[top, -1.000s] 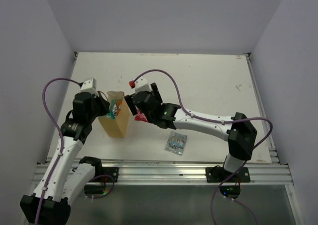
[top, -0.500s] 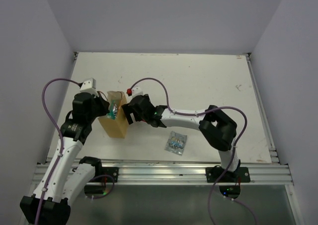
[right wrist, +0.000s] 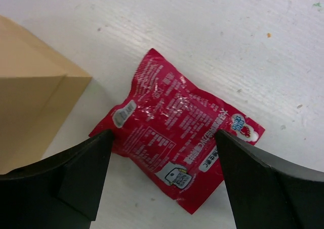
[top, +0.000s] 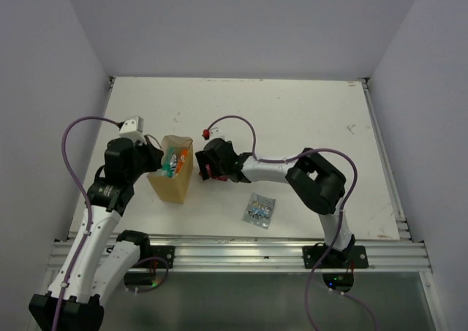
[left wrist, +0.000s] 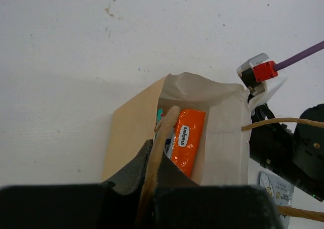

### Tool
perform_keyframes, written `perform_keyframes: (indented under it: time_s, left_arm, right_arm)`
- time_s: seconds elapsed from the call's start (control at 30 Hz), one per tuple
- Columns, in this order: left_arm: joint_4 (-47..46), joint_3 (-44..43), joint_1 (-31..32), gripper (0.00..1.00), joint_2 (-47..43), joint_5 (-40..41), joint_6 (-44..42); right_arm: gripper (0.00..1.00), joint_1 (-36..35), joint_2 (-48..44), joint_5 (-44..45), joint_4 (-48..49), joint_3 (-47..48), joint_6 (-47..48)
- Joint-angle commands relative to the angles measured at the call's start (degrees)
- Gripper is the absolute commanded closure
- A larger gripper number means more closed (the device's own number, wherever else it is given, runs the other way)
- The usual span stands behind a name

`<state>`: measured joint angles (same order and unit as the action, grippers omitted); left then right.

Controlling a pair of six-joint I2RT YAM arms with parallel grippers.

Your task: Place the snacks into the paper bag

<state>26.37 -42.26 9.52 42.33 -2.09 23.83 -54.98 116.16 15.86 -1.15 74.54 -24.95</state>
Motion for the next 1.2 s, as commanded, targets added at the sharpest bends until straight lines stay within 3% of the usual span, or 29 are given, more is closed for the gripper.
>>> perform_keyframes:
  time_s: [0.0,0.1,0.13,0.4,0.43,0.57,0.73,0.8,0.83,0.93,1.17]
  left_arm:
    - [-2.6,0.5,0.4,1.0,-1.1,-2.8,-1.7]
    - [-2.6,0.5,0.4,1.0,-1.1,-2.7,-1.7]
    - [-2.7,0.5,0.4,1.0,-1.2,-2.9,-1.8]
    - [-2.0,0.3,0.4,1.0,-0.5,-0.5,-1.2]
    - [-1.9,0.4,0.4,1.0,-0.3,-0.1,-1.1]
    - [-1.1,0.2,0.4,1.0,0.3,0.9,-0.8]
    - [-0.8,0.1,0.4,1.0,0.1,1.6,-0.5]
    - [-0.9,0.2,0.4,1.0,0.1,1.6,-0.5]
    - [-0.9,0.2,0.5,1.0,0.1,1.6,-0.5]
    - [-1.0,0.2,0.4,1.0,0.3,1.6,-0.5]
    - [-1.1,0.4,0.4,1.0,0.6,1.5,-0.5]
  right_arm:
    - [0.14,1.9,2.0,-3.4,3.7,-1.4,-1.8]
    - [0.23,2.4,2.8,-4.6,4.0,-1.9,-2.0]
    - [0.32,2.5,3.0,-4.8,4.0,-1.9,-1.9]
    - [0.69,2.5,2.9,-4.1,-0.8,-1.9,-0.8]
    - [0.81,2.5,2.8,-3.9,-1.3,-2.0,-0.7]
    - [1.0,2.6,2.6,-2.8,-3.2,-2.1,-0.5]
    - [0.99,2.5,1.2,-1.8,-4.9,-1.4,0.2]
    - [0.76,2.3,0.3,-2.5,-5.4,-1.1,1.0]
    - [0.51,2.2,-0.1,-3.0,-5.1,-0.9,1.6]
    - [0.38,1.4,-1.4,-3.5,-3.4,-0.5,3.1]
    - [0.32,1.0,2.2,-4.9,-2.8,4.2,5.3]
